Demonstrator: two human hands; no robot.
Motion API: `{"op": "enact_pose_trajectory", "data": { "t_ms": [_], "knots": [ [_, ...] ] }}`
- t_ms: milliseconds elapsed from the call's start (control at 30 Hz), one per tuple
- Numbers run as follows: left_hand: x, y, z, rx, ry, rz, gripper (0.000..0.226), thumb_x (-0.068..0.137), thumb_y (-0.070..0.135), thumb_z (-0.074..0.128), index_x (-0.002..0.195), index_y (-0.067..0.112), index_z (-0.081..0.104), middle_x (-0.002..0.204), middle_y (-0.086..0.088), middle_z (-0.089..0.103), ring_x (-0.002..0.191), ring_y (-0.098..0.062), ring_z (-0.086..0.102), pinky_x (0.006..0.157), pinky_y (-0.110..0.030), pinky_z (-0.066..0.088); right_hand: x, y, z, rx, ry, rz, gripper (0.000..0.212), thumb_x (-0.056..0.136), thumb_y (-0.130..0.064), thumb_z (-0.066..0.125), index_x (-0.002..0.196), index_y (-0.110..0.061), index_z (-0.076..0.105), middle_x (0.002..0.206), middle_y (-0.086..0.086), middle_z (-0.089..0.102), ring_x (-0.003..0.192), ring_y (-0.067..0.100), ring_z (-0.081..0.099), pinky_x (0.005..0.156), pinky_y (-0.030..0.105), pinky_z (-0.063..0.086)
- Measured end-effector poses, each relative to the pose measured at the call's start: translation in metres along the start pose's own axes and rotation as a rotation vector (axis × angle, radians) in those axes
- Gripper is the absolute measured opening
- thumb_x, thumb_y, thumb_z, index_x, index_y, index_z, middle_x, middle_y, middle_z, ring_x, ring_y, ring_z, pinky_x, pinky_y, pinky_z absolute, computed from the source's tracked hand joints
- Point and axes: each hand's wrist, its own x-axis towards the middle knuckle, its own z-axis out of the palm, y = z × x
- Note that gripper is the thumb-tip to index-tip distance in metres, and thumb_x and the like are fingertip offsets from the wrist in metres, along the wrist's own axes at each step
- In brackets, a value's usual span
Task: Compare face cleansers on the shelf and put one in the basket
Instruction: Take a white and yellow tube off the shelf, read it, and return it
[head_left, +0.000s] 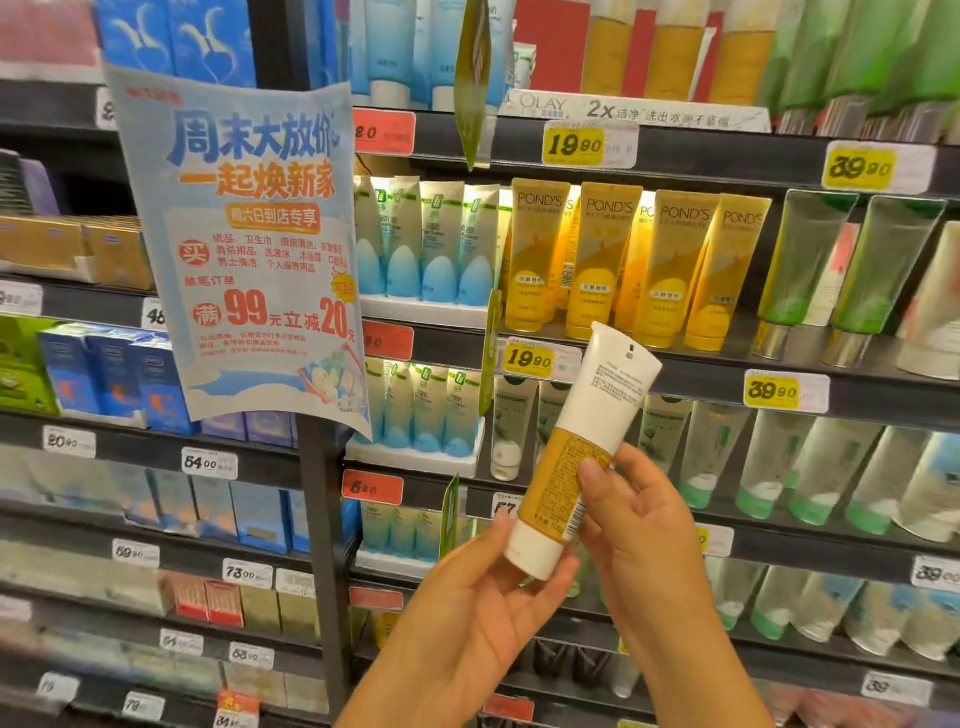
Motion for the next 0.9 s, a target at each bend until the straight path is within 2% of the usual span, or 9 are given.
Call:
{"op": "enact_pose_trajectory", "data": {
  "t_ms": [100, 233, 333, 433, 500, 600, 700, 800, 900],
  "knots": [
    [-0.002, -0.002, 0.000, 0.021, -0.014, -0.016, 0.028, 0.071, 0.013, 0.063, 0.086, -0.009, 0.072, 0.097, -0.031, 0.067, 0.079, -0.036, 0.070, 0.060, -0.038, 0.059, -0.001, 0.000, 0.000, 0.034, 0.032, 0.012, 0.042, 0.066, -0.020, 0.067, 0.105, -0.013, 0.051, 0.083, 0.005, 0.075, 0.071, 0.012, 0.071, 0.058, 0.021, 0.054],
    [-0.005, -0.002, -0.002, 0.073, -0.014, 0.014, 0.030, 0.070, 0.008, 0.063, 0.094, -0.009, 0.070, 0.097, -0.030, 0.067, 0.076, -0.034, 0.069, 0.063, -0.039, 0.060, -0.004, 0.000, -0.001, 0.021, 0.017, 0.039, 0.042, 0.066, -0.021, 0.067, 0.104, -0.011, 0.052, 0.081, 0.005, 0.074, 0.070, 0.011, 0.070, 0.058, 0.021, 0.054],
    [-0.004, -0.002, -0.006, 0.098, 0.017, 0.044, 0.043, 0.068, 0.001, 0.063, 0.111, -0.008, 0.061, 0.110, -0.028, 0.065, 0.086, -0.034, 0.069, 0.071, -0.040, 0.059, -0.006, 0.001, 0.000, -0.095, 0.029, 0.057, 0.049, 0.061, -0.032, 0.069, 0.105, -0.013, 0.057, 0.091, 0.003, 0.073, 0.079, 0.013, 0.070, 0.064, 0.023, 0.054],
    [-0.006, -0.002, -0.007, 0.173, 0.058, 0.062, 0.050, 0.061, -0.003, 0.066, 0.111, 0.000, 0.063, 0.108, -0.024, 0.068, 0.089, -0.033, 0.070, 0.067, -0.036, 0.060, -0.008, 0.001, 0.002, -0.263, 0.038, 0.034, 0.057, 0.057, -0.043, 0.070, 0.106, -0.014, 0.059, 0.098, 0.002, 0.068, 0.081, 0.007, 0.069, 0.064, 0.019, 0.053],
    [-0.007, -0.002, -0.008, 0.173, 0.076, 0.064, 0.050, 0.060, -0.003, 0.067, 0.110, -0.001, 0.063, 0.106, -0.024, 0.069, 0.089, -0.033, 0.070, 0.066, -0.036, 0.059, -0.009, 0.001, 0.002, -0.288, 0.043, 0.021, 0.053, 0.060, -0.044, 0.068, 0.103, -0.014, 0.062, 0.094, 0.002, 0.070, 0.080, 0.007, 0.069, 0.062, 0.017, 0.053],
    [-0.009, 0.001, -0.007, 0.031, 0.059, 0.039, 0.044, 0.067, 0.001, 0.065, 0.108, -0.010, 0.059, 0.106, -0.030, 0.066, 0.092, -0.038, 0.068, 0.068, -0.042, 0.059, -0.009, 0.003, 0.002, -0.221, 0.033, 0.032, 0.043, 0.067, -0.041, 0.063, 0.099, -0.012, 0.066, 0.086, 0.001, 0.073, 0.084, 0.014, 0.069, 0.069, 0.024, 0.054],
    [-0.014, 0.003, -0.008, -0.128, 0.012, -0.069, 0.043, 0.071, 0.007, 0.063, 0.108, -0.015, 0.059, 0.109, -0.035, 0.062, 0.091, -0.043, 0.067, 0.067, -0.048, 0.059, -0.009, 0.005, 0.003, -0.083, 0.006, 0.076, 0.040, 0.075, -0.033, 0.057, 0.104, -0.007, 0.065, 0.089, 0.009, 0.072, 0.081, 0.018, 0.066, 0.067, 0.026, 0.057],
    [-0.021, 0.003, -0.006, -0.172, -0.118, -0.174, 0.032, 0.077, 0.011, 0.066, 0.096, -0.014, 0.068, 0.111, -0.037, 0.061, 0.088, -0.043, 0.068, 0.063, -0.043, 0.060, -0.010, 0.005, 0.005, 0.021, -0.044, 0.107, 0.042, 0.079, -0.030, 0.054, 0.110, -0.002, 0.063, 0.092, 0.013, 0.071, 0.075, 0.017, 0.067, 0.061, 0.027, 0.056],
    [-0.021, 0.002, -0.006, -0.151, -0.105, -0.146, 0.028, 0.074, 0.008, 0.065, 0.091, -0.013, 0.069, 0.113, -0.037, 0.060, 0.085, -0.042, 0.068, 0.063, -0.042, 0.060, -0.010, 0.005, 0.005, 0.053, -0.069, 0.111, 0.040, 0.081, -0.026, 0.052, 0.111, -0.002, 0.061, 0.096, 0.014, 0.071, 0.076, 0.017, 0.068, 0.062, 0.028, 0.057]
  ]
}}
